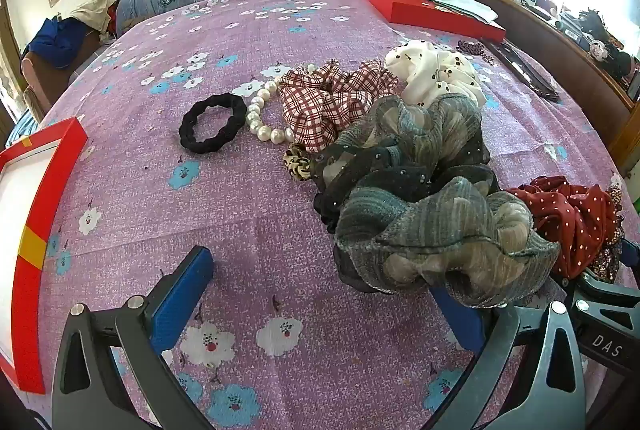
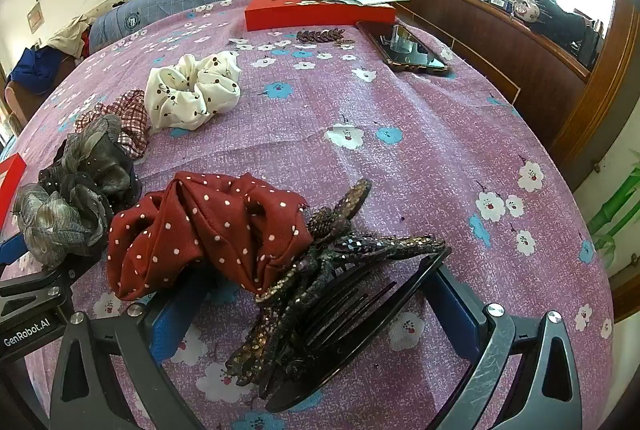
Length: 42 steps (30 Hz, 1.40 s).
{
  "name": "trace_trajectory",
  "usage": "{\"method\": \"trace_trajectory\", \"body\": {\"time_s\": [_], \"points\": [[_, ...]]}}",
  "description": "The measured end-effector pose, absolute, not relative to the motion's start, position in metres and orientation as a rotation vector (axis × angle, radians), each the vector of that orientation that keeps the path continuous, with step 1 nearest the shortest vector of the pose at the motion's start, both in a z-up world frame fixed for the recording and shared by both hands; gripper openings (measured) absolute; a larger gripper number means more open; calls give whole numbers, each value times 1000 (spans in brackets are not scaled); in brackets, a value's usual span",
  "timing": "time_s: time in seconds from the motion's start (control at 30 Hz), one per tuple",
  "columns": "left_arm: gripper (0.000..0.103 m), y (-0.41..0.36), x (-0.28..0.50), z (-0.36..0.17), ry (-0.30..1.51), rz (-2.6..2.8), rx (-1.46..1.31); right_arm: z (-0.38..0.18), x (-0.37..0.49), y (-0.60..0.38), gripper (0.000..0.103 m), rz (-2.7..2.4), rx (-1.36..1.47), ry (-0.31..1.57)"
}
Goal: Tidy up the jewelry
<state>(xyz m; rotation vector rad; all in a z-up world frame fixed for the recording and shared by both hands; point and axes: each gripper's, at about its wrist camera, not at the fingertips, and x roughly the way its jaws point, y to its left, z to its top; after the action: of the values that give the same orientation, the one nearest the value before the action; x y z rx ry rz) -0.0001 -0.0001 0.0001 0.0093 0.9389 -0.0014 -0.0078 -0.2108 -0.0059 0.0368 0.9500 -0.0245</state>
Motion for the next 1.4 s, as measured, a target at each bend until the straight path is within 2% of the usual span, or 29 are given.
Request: {"method": "trace_trajectory", "body": {"time_s": [0.67,0.87,1.27,1.4], "points": [[103,0,0,0,946,-16,16,-6,-8,-211,103,-27,36,952],[103,8,-4,4,1054,19,1,-6,-9,-211,103,-25,35,952],[103,28,-72,78,913,144,-25,-3,-14,-219,102,3,11,1016],[103,29,-89,88,898,139,-30,9,-32,-232,98,-25,48,1031]]}}
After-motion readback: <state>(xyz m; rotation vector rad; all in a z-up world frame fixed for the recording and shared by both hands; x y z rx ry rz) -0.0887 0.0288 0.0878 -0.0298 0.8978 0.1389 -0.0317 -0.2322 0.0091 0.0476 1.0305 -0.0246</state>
